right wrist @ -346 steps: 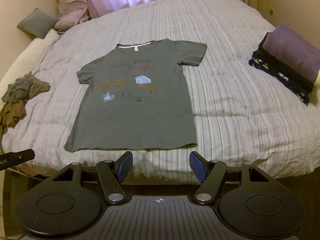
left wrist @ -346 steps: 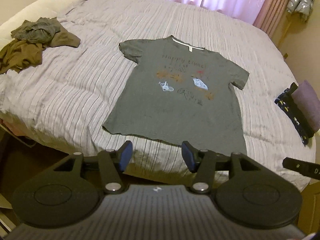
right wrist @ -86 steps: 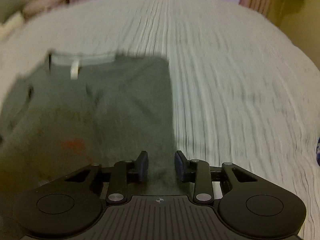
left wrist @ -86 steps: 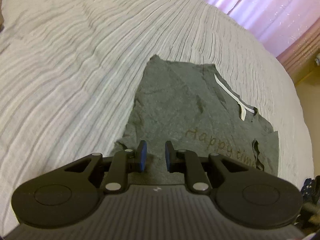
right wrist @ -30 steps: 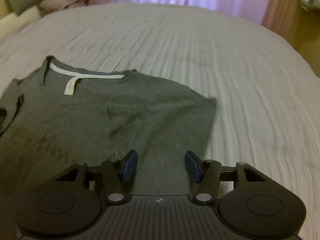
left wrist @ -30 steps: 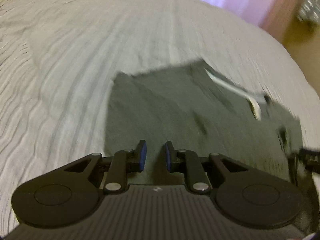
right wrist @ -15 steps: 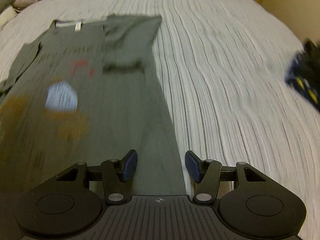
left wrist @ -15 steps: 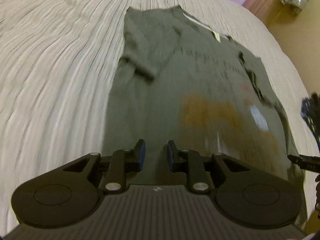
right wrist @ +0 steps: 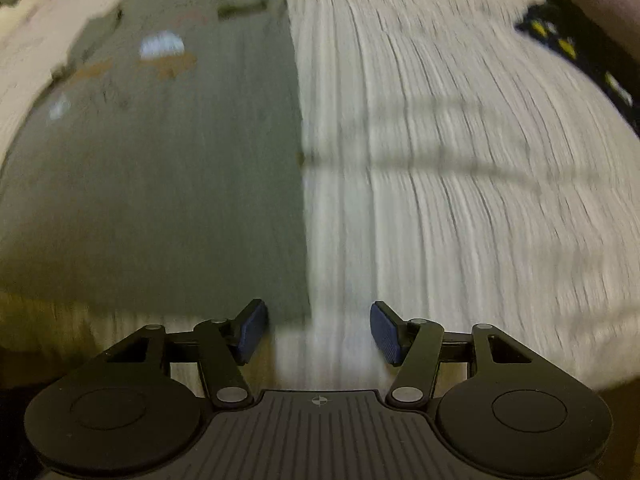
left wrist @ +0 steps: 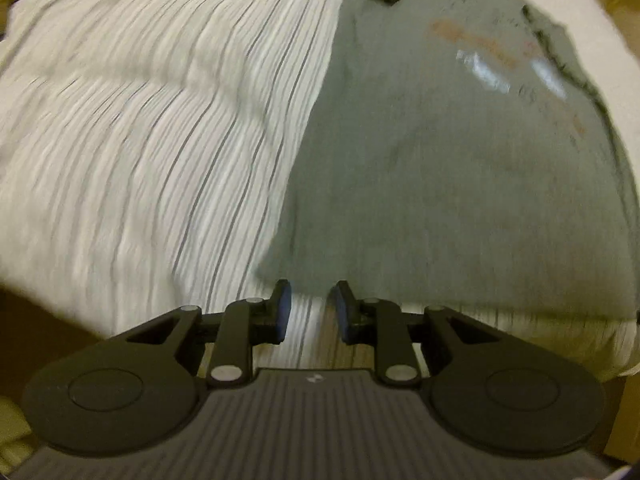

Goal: Fold clothes

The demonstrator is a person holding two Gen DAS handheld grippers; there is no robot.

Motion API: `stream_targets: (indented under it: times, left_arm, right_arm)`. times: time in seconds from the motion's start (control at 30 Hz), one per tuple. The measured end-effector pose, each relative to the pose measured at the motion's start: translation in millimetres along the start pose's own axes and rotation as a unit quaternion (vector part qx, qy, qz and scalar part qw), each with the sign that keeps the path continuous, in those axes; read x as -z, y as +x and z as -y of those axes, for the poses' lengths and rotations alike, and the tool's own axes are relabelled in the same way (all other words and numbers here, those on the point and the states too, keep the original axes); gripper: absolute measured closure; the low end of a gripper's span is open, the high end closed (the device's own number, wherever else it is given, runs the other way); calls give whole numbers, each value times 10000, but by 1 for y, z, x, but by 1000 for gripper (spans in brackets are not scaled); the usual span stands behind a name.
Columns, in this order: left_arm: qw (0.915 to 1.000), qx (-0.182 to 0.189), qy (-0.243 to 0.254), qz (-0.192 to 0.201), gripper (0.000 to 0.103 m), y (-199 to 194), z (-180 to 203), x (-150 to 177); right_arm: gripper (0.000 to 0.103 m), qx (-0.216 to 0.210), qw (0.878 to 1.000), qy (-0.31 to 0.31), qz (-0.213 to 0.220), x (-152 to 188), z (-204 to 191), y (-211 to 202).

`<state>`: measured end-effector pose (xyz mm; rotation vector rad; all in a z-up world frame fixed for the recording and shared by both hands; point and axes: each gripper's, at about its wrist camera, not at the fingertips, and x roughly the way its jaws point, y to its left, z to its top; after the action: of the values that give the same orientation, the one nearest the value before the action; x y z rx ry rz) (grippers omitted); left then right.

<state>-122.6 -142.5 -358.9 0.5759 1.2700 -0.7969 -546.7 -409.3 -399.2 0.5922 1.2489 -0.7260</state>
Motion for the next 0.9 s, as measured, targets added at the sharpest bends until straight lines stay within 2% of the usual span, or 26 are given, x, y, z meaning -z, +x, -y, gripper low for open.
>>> stream_targets:
  times: [0.07,0.13,0.2,0.3,0.37,0.5,0.63,0.9]
  left_arm:
    - [9991,-267,-136,-286,84,-12,5,7]
    - [9983,-372,-228,-378,84,-29,12,11]
    - [9985,-389,-277,-258,84,-53,21,11]
    - [9991,-213,-337,150,82,-88,40,2]
    - [9985,-132,-313,431,77,-109,57,-9]
    - [9961,-65,-250,847,75,-144,78,-21]
    - [9942,-81,-251,1041,75,-162,85,-23]
    - [9939,-375,-256,1003,74,-171,84,-14]
  right_arm:
    - [46,211,9989,-86,-412,5,1,-3]
    - [46,197,9987,8,-473,3,2,-17]
    - [46,-4,9993,153,-327,-3,2,-36]
    - [46,-396,9991,119,-11,-21,-9,-68]
    - [46,-503,9984,-62,257,-31,-21,-89]
    - [46,-613,9954,-451,588,-46,-40,-124]
    - [46,-704,9943,-569,569,-49,-49,-135]
    - [46,-738,9964,-322,278,-41,-53,-134]
